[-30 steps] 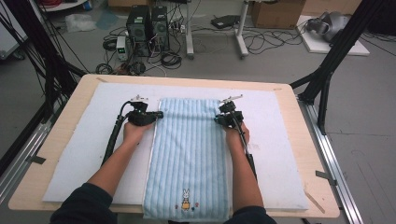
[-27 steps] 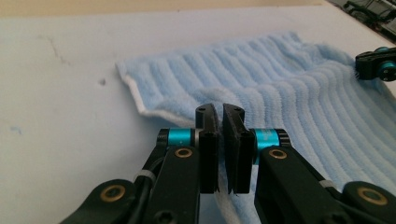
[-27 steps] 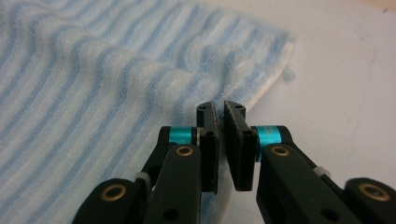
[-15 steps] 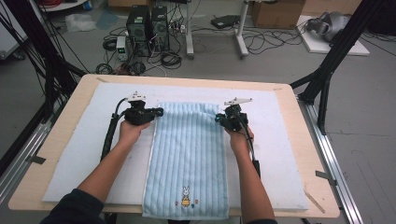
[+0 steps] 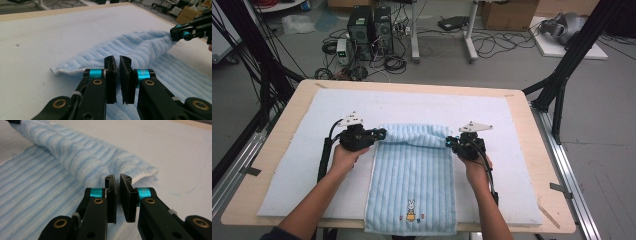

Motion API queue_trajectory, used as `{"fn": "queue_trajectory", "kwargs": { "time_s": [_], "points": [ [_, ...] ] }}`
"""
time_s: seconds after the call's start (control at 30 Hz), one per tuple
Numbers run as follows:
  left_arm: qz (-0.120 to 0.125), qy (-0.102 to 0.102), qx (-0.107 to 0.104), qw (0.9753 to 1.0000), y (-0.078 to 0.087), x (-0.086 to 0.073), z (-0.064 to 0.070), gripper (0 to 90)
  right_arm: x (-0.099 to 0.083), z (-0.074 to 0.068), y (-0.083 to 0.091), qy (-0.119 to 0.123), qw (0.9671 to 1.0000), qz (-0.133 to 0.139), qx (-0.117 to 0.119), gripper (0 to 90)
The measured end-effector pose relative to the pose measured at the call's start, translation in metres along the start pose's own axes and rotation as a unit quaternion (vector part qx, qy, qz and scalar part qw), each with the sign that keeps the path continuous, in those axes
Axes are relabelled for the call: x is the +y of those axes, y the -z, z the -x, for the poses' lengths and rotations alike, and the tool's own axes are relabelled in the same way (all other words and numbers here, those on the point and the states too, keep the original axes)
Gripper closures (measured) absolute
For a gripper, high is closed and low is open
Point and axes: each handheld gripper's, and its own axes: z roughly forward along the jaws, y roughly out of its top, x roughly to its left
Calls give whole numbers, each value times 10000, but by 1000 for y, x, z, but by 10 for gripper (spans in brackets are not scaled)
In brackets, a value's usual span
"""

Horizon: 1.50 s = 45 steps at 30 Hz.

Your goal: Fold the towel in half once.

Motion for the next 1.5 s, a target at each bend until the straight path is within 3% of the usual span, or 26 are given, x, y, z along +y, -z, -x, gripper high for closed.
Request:
{"fn": "queue_trajectory", "kwargs": {
  "time_s": [0.37, 0.47, 0.67, 0.73, 0.8, 0.87, 0.93, 1.03, 1.33, 1.5],
  "points": [
    [-275, -81, -75, 9996, 9, -19, 7, 831, -18, -9, 8, -69, 9997, -162, 191, 829],
    [-382, -72, -72, 9992, 12, -23, 8, 831, -21, -10, 9, -167, 9990, -242, 329, 829],
    [-678, 9, -88, 9977, 14, -34, 14, 825, -27, -13, 10, -183, 9981, -464, 352, 829],
    [-747, -47, -24, 9972, 14, -36, 16, 816, -28, -12, 9, -226, 9973, -575, 397, 825],
    [-675, 13, 98, 9977, 15, -36, 15, 775, -29, -12, 9, -243, 9974, -567, 382, 772],
    [-471, 176, 312, 9982, 17, -34, 12, 608, -28, -10, 10, -371, 9978, -413, 363, 650],
    [-314, 340, 469, 9978, 20, -31, 6, 497, -26, -8, 13, -471, 9982, -179, 315, 583],
    [-346, 481, 502, 9970, 20, -27, -2, 414, -24, -4, 16, -579, 9981, -13, 206, 511],
    [-228, 584, 515, 9967, 5, -12, -18, 403, -20, 0, 12, -667, 9978, 21, -51, 407],
    [-518, 624, 521, 9953, -12, -3, -28, 388, -18, 4, 10, -784, 9969, 63, -82, 366]
  ]
}}
